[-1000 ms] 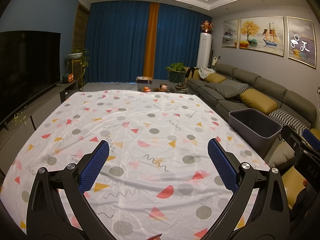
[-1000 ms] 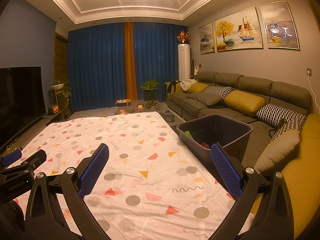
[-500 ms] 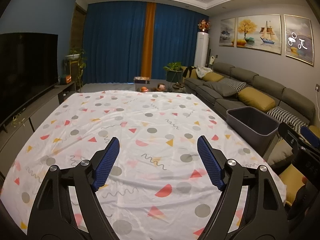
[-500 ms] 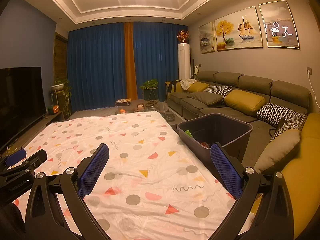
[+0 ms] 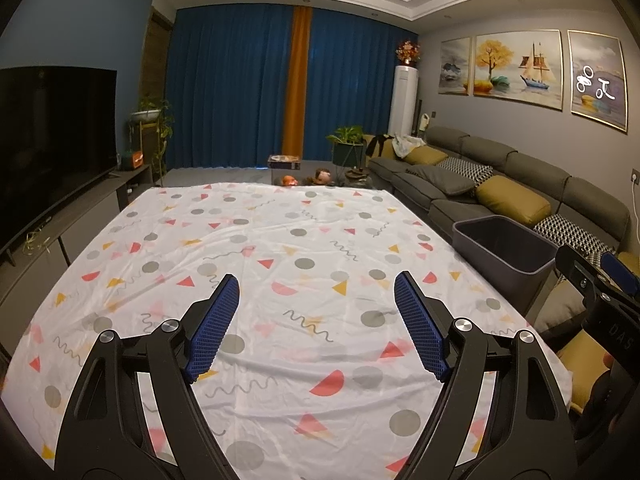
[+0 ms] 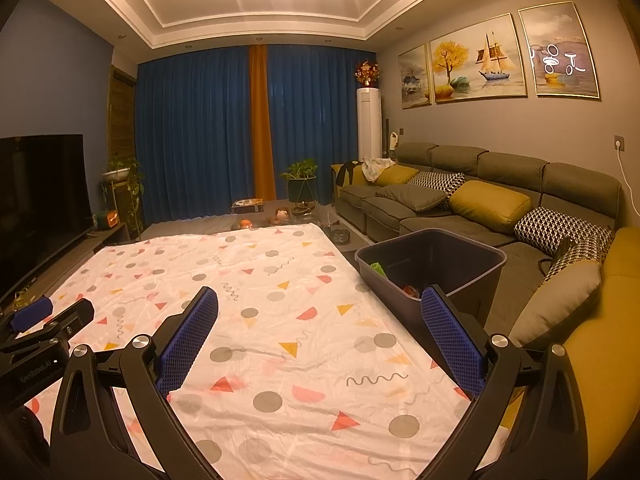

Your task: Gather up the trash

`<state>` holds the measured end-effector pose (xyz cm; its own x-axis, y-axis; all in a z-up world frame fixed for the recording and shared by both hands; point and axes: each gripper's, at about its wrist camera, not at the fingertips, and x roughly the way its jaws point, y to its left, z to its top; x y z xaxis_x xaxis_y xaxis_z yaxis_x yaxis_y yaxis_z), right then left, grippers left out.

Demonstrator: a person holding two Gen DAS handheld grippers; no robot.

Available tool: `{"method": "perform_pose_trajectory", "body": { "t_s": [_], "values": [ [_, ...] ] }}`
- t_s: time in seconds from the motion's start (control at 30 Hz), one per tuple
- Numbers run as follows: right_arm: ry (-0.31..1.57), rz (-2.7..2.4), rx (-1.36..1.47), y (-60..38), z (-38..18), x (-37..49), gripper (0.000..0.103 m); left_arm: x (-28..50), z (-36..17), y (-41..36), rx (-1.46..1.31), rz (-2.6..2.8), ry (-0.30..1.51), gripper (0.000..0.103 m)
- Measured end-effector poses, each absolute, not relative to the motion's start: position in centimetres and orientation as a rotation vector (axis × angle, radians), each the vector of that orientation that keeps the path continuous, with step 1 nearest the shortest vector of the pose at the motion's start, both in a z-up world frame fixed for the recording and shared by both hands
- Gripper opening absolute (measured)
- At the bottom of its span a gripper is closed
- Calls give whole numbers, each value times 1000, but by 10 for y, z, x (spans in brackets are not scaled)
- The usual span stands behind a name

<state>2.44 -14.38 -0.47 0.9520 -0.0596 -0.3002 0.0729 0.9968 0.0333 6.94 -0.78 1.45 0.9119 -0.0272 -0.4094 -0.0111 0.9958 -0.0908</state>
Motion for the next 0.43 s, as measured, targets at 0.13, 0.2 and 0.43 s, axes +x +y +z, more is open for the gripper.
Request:
{"method": "perform_pose_trajectory", "body": {
  "t_s": [0.13, 0.2, 0.43],
  "values": [
    [300, -64, 41, -143, -3, 25, 98, 70, 16, -8, -90, -5, 419, 79],
    [301, -63, 42, -143, -3, 26, 98, 70, 17, -7, -89, 1, 418, 83],
    [295, -62, 45, -141, -2, 25, 98, 70, 19, -2, -107, 24, 424, 88]
  ]
}}
